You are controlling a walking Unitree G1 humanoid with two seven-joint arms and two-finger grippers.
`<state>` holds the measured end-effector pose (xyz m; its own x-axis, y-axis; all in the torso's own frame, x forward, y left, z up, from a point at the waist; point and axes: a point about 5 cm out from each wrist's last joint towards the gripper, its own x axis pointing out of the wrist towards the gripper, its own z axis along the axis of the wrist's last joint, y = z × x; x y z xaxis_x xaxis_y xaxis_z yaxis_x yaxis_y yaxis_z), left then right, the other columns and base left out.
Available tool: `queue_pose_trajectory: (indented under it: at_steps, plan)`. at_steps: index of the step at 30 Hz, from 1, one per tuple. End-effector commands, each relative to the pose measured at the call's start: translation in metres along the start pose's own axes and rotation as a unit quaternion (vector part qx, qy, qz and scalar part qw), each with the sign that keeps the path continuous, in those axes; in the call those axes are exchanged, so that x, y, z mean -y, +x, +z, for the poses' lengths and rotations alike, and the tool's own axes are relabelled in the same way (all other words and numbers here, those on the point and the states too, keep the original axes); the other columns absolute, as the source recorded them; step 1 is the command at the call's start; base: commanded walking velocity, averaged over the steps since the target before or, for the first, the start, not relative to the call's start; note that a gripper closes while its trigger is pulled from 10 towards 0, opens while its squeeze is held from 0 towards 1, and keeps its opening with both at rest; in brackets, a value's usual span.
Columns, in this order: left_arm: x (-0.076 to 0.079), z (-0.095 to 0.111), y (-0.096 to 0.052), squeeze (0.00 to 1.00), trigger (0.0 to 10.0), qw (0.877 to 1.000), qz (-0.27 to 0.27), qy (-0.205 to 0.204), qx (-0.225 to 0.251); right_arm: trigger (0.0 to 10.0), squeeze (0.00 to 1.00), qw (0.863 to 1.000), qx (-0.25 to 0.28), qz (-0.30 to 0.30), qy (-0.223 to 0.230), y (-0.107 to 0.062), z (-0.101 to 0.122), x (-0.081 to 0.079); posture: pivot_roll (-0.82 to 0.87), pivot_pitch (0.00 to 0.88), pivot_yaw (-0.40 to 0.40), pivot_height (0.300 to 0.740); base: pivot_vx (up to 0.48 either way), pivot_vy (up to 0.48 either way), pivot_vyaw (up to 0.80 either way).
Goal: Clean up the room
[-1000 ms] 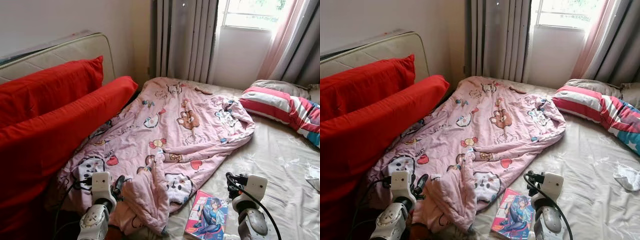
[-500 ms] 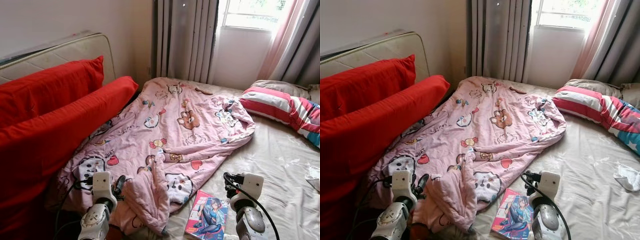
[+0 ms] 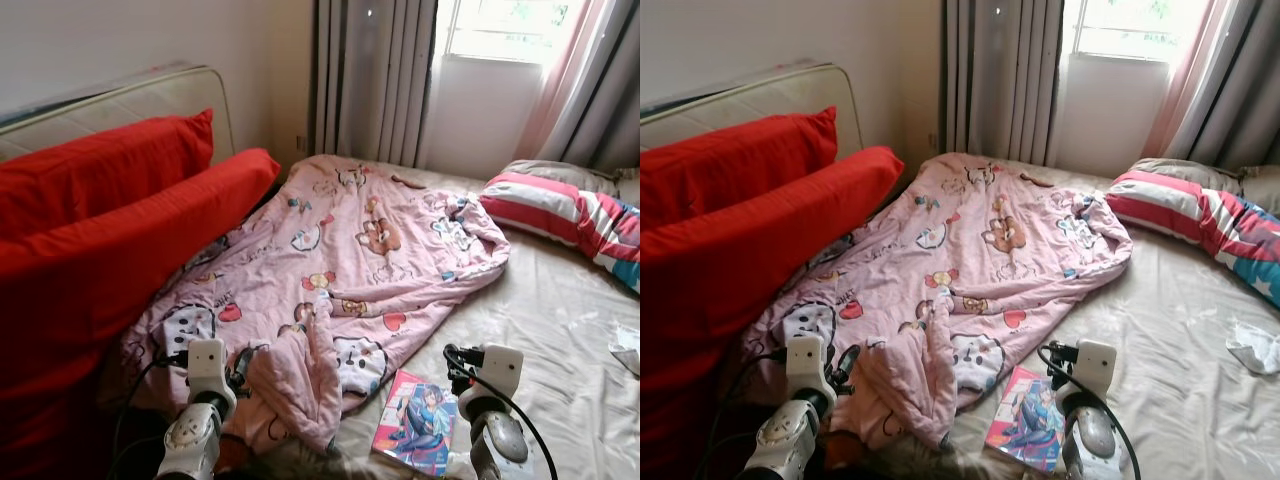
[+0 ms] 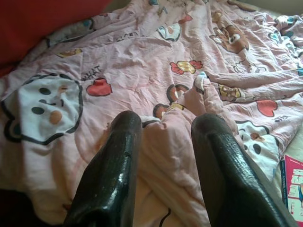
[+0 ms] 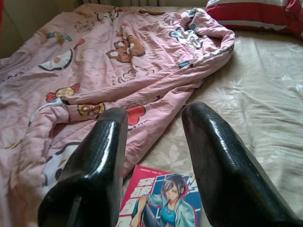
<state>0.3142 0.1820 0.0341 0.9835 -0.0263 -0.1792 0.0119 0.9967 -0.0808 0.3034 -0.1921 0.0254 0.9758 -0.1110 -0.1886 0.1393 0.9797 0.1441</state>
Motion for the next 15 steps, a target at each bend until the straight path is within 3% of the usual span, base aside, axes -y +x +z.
queue_pose_trajectory:
  at_steps: [1,15]
  plan:
    - [0.0037,0.0008,0.002,0.0,10.0,1.0,-0.003,-0.001,-0.004,10.0,0.0,1.0,0.0,-0.001,-0.002,0.0006,0.0005,-0.0014,-0.07,0.0,-0.002,0.677,0.0,0.0,0.0]
    - [0.0062,0.0024,0.003,0.0,10.0,1.0,-0.01,-0.002,0.0,10.0,0.0,1.0,-0.002,-0.005,0.004,0.0018,0.0012,-0.0022,-0.06,0.0,0.001,0.653,0.0,0.0,0.0]
